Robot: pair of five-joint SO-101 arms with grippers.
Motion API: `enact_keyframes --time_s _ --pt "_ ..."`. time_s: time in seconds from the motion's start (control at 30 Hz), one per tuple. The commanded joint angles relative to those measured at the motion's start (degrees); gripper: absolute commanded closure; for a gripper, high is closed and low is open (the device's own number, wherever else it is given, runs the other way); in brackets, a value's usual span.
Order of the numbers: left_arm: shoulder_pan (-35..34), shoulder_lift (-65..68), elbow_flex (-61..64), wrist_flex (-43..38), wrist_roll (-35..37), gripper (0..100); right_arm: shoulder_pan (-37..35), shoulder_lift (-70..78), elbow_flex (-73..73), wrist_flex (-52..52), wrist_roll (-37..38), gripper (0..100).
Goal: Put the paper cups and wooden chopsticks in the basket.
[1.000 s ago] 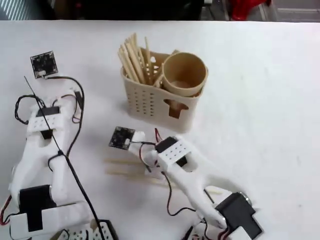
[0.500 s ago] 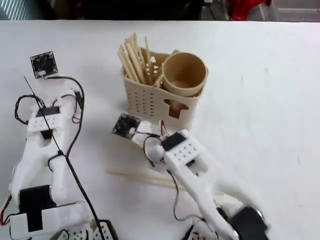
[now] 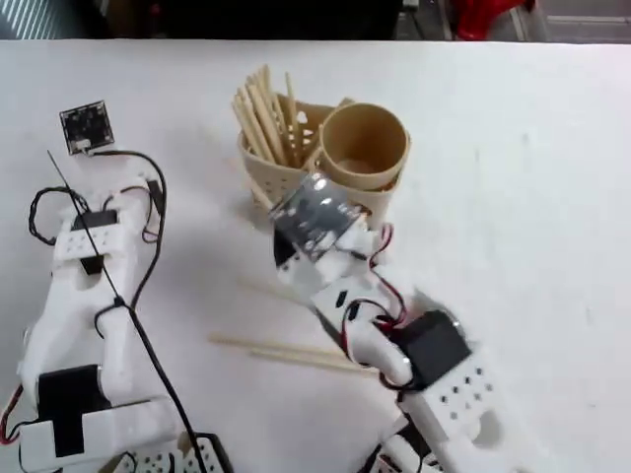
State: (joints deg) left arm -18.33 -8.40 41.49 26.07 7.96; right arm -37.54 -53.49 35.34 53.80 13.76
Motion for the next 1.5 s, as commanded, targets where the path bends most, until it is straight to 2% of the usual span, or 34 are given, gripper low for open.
enact_keyframes --time_s 0.0,0.27,0.5,0.67,0.87,1.07,1.27,1.4,1.47 --pt "0.7 -0.4 -0.5 -1.1 -0.4 89 0.4 2.9 -8.1 -7.8 -4.3 98.1" --pt "0.8 -0.3 -0.3 -1.1 -0.4 89 0.6 15.0 -14.3 -30.5 -4.5 98.1" --pt "1.0 -0.3 -0.2 -1.1 -0.4 89 7.4 24.1 -9.1 -49.9 -4.5 98.1" --pt "1.0 -0.3 -0.2 -1.1 -0.4 89 9.7 28.9 -5.9 -50.7 -5.0 98.1" --pt "1.0 -0.3 -0.1 -1.1 -0.4 89 8.4 28.6 -1.8 -50.0 -4.9 96.5" --pt "1.0 -0.3 -0.1 -1.1 -0.4 89 7.3 24.3 -1.6 -43.6 -4.7 81.3" --pt "1.0 -0.3 -0.1 -1.1 -0.4 89 6.0 16.0 -1.8 -34.8 -4.5 86.3" --pt "0.9 -0.3 -0.1 -1.1 -0.4 89 1.8 7.9 -6.4 -13.1 -4.2 88.2" --pt "0.9 -0.3 -0.2 -1.1 -0.4 89 -1.5 5.8 -9.9 0.8 0.2 87.2"
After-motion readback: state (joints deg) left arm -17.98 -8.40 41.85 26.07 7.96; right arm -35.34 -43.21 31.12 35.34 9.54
